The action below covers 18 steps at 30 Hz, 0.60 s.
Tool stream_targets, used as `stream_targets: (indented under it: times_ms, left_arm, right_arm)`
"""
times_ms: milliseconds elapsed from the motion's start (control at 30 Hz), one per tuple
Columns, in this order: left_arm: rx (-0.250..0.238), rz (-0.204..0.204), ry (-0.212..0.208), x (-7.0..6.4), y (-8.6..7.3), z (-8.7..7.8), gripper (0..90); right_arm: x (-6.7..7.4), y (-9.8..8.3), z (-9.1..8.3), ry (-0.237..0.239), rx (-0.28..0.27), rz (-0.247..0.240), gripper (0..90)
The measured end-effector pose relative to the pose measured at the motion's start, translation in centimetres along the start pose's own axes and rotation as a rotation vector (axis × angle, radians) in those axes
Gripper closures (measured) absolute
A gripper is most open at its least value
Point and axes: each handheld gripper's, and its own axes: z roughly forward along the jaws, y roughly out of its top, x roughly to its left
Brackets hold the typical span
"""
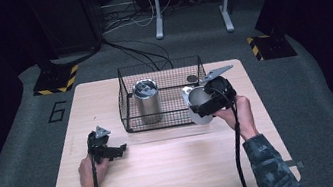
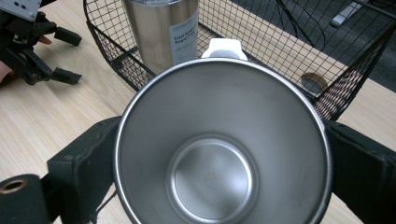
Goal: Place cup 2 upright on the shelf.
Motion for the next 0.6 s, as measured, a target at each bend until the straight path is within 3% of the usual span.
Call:
stream_targets:
  times_ms: [600]
  left_arm:
    - [0.0,0.002,0.0,0.0,0.0,0.0,0.0]
  right_arm:
    - [-0.4,3.3,0.8,-0.003,-0.029,-0.025,5.5]
